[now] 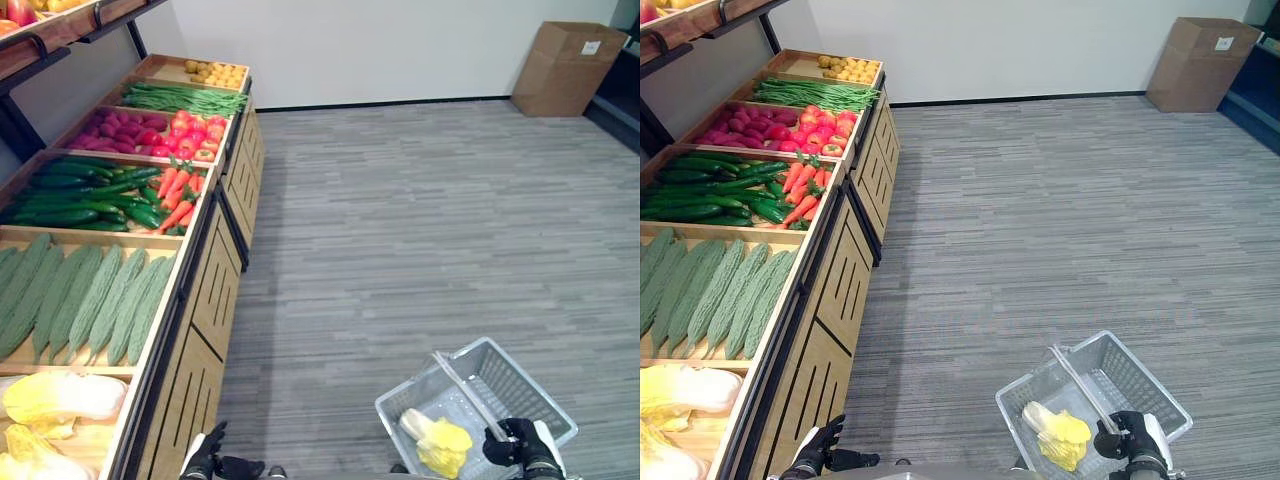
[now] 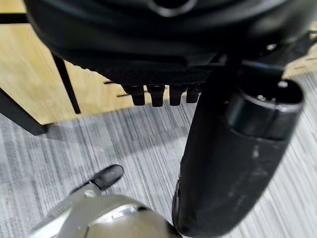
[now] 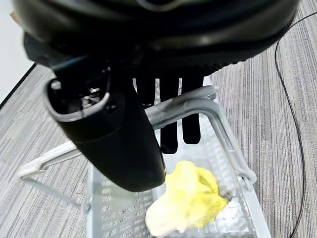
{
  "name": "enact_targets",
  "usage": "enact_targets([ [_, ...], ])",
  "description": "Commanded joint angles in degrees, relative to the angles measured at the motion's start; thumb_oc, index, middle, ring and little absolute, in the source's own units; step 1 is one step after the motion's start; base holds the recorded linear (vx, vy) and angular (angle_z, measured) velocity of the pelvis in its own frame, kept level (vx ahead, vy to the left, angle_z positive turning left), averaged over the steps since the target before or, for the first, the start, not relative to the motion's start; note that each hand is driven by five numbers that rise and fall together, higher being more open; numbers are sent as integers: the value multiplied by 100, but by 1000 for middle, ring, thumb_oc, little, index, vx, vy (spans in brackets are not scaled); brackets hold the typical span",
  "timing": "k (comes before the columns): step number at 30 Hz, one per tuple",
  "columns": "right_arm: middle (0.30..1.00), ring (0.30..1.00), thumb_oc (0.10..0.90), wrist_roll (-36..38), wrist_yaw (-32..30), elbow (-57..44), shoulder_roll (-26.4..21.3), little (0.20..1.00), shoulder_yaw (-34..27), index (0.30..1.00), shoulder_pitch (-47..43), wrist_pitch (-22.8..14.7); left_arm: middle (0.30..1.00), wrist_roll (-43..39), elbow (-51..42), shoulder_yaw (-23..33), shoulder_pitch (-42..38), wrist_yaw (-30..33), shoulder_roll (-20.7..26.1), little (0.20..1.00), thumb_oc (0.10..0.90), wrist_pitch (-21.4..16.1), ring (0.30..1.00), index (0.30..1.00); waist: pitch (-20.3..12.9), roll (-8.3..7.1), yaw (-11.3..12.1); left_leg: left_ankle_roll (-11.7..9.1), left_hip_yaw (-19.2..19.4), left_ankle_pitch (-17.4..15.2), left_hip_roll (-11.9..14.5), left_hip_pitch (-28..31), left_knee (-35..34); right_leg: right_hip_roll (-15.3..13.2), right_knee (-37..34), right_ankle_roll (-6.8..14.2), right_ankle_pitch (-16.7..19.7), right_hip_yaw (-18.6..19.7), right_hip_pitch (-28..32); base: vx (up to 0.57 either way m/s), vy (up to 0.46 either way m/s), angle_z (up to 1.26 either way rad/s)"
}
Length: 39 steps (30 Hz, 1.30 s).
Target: Get the vegetables into the basket
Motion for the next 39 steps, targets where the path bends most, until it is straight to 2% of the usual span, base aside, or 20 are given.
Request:
enact_targets([
  [1,300,300,400,121,-306,-215,-227,300,-146,300,-660,-458,1000,-36,335,-190,31,244,199,1000,900,187,1000,1000,234,-211,118,-24,-123,-293,-69,-54,35,-328,65,456,-93,-239,293,0,0,0],
  [9,300,300,400,314,-338,193,-56,300,-116,300,-748,-420,1000,-257,283,-157,-56,409,136,1000,900,209,1000,1000,271,-298,158,66,-143,-377,-190,-23,35,-456,116,520,-53,-252,311,13,53,3],
  [11,300,300,400,317,-349,179,-35,300,-67,300,-810,-401,1000,-267,269,-183,-90,438,147,1000,900,219,1000,1000,333,-336,177,95,-123,-436,-219,-59,196,-514,175,533,-54,-235,300,-16,71,-1],
  [12,300,300,400,330,-359,192,-26,300,-32,300,-873,-394,1000,-302,189,-216,-141,482,170,1000,900,224,1000,1000,438,-403,214,136,-137,-619,-232,-280,671,-587,267,535,-41,-141,231,-39,61,-1],
  [16,300,300,400,392,-379,338,-10,300,-23,300,-974,-382,1000,-361,193,-259,-234,513,192,1000,900,226,1000,1000,539,-477,270,186,-162,-781,-288,-489,1012,-680,328,567,-7,-104,192,-25,87,-10],
  [20,300,300,400,487,-381,511,-4,300,-35,300,-1026,-354,1000,-225,93,-403,-405,593,318,1000,900,230,1000,1000,638,-513,258,376,-215,-910,-489,-598,1013,-962,894,669,143,9,-151,-20,159,3],
  [23,300,300,400,497,-364,589,11,300,26,300,-1158,-326,1000,-253,-104,-397,-445,620,410,1000,900,234,1000,1000,798,-462,274,534,-152,-988,-524,-533,1000,-1123,1813,669,253,117,-611,-27,158,1],
  [27,300,300,400,546,-338,653,119,300,141,300,-1250,-336,1000,-333,-123,-357,-509,677,498,1000,900,254,1000,1000,933,-450,235,559,-212,-1031,-522,-366,966,-989,2156,629,378,329,-1025,71,40,-8],
  [31,300,300,400,581,-360,584,122,300,244,300,-1360,-364,1000,-368,61,-278,-579,751,525,1000,900,253,1000,1000,1046,-459,161,480,-226,-1146,-482,-61,848,-933,1615,631,520,343,-1363,167,-48,7],
  [34,300,300,400,558,-384,449,127,300,301,300,-1354,-367,1000,-328,186,-267,-634,782,510,1000,900,272,1000,1000,1061,-516,29,377,-352,-1332,-457,156,879,-820,956,717,606,607,-1556,261,-103,6],
  [36,300,300,400,559,-389,463,127,300,290,300,-1291,-342,1000,-354,206,-288,-635,792,453,1000,900,261,1000,1000,1005,-513,-76,314,-452,-1440,-427,342,865,-669,909,759,675,896,-1616,354,-135,36],
  [37,300,300,400,568,-377,450,130,300,272,300,-1219,-345,1000,-361,230,-308,-640,786,441,1000,900,263,1000,1000,950,-509,-99,281,-510,-1468,-402,380,857,-596,955,721,519,955,-1572,184,-85,45],
  [39,300,300,400,586,-367,480,121,300,255,300,-1186,-365,1000,-385,216,-315,-627,797,427,1000,900,257,1000,1000,912,-494,-119,261,-558,-1498,-368,420,866,-556,1010,684,465,938,-1562,183,-109,74],
])
